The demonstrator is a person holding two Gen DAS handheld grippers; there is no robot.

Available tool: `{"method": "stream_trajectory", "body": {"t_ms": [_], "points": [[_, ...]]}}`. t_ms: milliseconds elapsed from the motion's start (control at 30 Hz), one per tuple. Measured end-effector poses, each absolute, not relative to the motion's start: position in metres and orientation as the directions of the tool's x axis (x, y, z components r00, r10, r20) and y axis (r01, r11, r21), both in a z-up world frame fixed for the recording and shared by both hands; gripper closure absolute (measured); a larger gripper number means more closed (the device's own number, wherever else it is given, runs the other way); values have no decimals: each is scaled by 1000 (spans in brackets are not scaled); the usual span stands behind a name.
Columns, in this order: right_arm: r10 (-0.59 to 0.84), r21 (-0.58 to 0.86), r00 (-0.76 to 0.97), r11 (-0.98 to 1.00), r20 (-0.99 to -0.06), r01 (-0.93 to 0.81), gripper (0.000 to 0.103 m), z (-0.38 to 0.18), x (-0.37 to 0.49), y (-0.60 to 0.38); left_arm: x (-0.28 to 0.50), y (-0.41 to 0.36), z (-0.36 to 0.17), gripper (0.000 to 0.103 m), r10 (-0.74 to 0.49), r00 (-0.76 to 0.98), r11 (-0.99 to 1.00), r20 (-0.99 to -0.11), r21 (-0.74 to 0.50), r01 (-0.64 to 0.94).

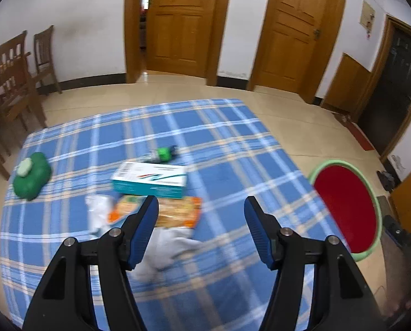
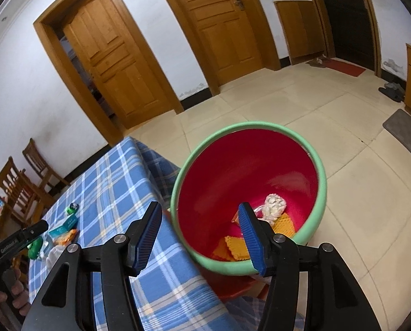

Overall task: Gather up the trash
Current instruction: 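Move the left gripper to the table and grasp the blue plastic piece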

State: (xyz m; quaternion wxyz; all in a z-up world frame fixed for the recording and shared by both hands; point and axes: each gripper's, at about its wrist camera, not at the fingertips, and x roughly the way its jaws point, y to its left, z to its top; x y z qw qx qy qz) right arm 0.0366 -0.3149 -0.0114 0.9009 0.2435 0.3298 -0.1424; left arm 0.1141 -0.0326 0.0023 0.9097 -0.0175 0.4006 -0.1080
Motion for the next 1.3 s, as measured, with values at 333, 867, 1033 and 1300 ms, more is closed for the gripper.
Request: {"method": "stream_trajectory", "body": {"t_ms": [333, 867, 1033, 1300], "points": [[-74, 320, 726, 864, -684, 389, 44, -13, 45, -298, 129, 1, -26, 39, -103, 614, 994, -782, -63, 86], [-4, 289, 704, 910, -711, 297, 44, -16, 67, -259, 125, 18, -40, 74, -176, 592, 984, -786, -141, 107], [37, 287, 697, 926, -716, 245, 44, -15, 78, -243, 121, 21, -36, 82, -200, 601, 980, -774, -166, 113], [110, 291, 685, 944, -720, 155, 44, -13, 96, -214, 107, 40, -21, 88, -224, 631, 971, -743, -227, 77]]}}
